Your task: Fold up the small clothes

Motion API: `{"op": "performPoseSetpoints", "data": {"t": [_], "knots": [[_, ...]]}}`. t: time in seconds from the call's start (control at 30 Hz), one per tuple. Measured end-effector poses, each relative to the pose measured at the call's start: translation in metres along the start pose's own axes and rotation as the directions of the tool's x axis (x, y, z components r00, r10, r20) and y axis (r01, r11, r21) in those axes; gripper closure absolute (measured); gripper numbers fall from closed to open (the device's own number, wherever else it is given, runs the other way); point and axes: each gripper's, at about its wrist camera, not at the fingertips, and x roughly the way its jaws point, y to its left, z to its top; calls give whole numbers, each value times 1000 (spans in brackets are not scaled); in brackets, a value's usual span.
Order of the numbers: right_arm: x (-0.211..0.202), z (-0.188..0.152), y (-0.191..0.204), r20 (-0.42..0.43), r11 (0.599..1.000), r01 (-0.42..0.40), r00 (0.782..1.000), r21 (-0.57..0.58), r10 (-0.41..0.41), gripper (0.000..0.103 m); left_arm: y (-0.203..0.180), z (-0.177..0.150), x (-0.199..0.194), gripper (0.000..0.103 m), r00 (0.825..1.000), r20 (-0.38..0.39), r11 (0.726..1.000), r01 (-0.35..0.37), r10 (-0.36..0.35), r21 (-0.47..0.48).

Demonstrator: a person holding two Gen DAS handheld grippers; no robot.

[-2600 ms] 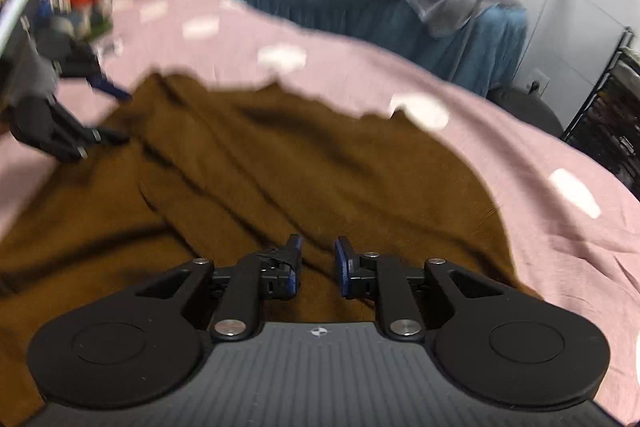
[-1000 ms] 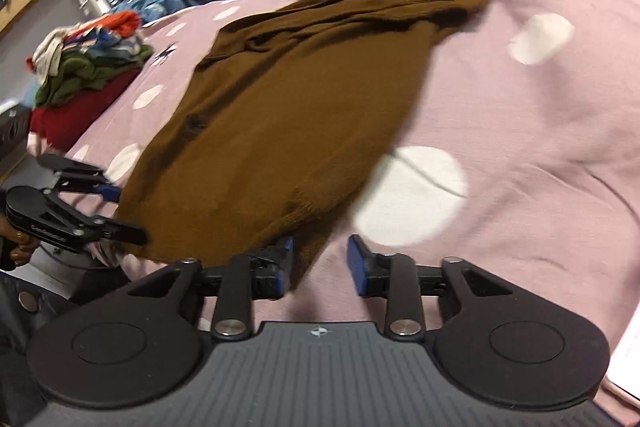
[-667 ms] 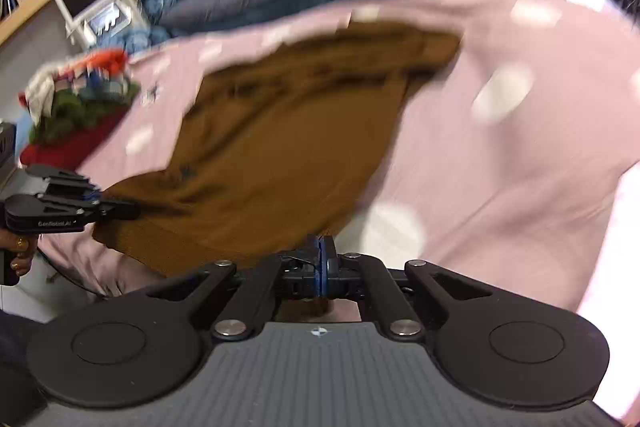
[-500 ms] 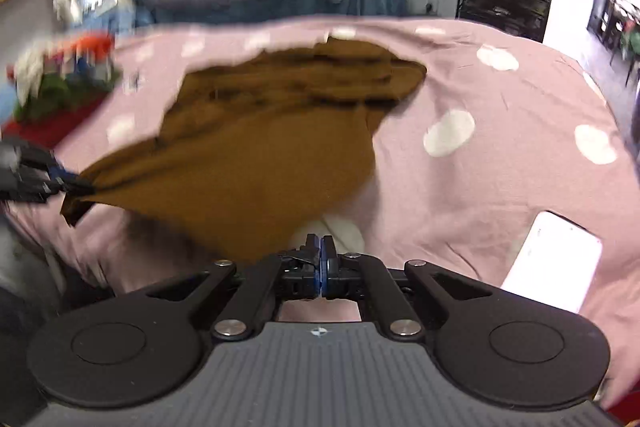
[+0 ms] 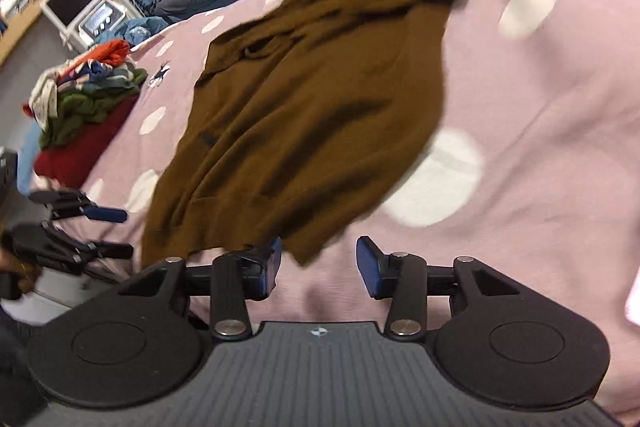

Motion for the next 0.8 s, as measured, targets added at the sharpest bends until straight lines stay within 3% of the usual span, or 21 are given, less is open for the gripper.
{"op": "performPoseSetpoints", "data": {"t": [0.13,0.17,0.2,0.23,0.27,0.33,0.4,0.43,0.6,0.67,0.8], "knots": [[23,-7,-5,-4,987,-86,996,133,87,35,-2,-11,10,40,999,-19,999,34,-34,-4],[23,-7,-3,7,988,-80,997,129,80,47,-2,-13,13,42,999,-21,999,38,-38,-7],[21,-8,-1,6,990,-72,997,117,72,74,-2,-15,16,44,999,-20,999,49,-49,-18],[18,-7,0,1,993,-57,998,106,57,95,-1,-16,19,48,998,-15,998,61,-61,-36],[15,-8,-2,-1,993,-38,999,109,38,99,-1,-19,22,55,997,-10,996,72,-72,-57],[4,-7,-10,3,989,-51,999,136,52,99,0,-20,26,65,998,-2,995,61,-61,-83],[-20,-6,-13,19,995,-14,1000,103,12,100,-1,-20,25,91,999,23,996,48,-46,-75],[-35,-4,-12,29,998,30,999,56,-31,100,-1,-19,22,95,997,37,995,68,-65,-78],[-94,0,-15,34,970,224,974,-92,-222,100,6,-20,17,95,996,10,992,86,-86,-91],[-100,-3,-21,17,969,230,973,-84,-230,100,8,-23,23,95,995,-5,989,98,-99,-110],[-84,-22,-23,-96,975,204,972,-91,-213,101,3,-28,23,95,995,-19,990,95,-98,-105]]}}
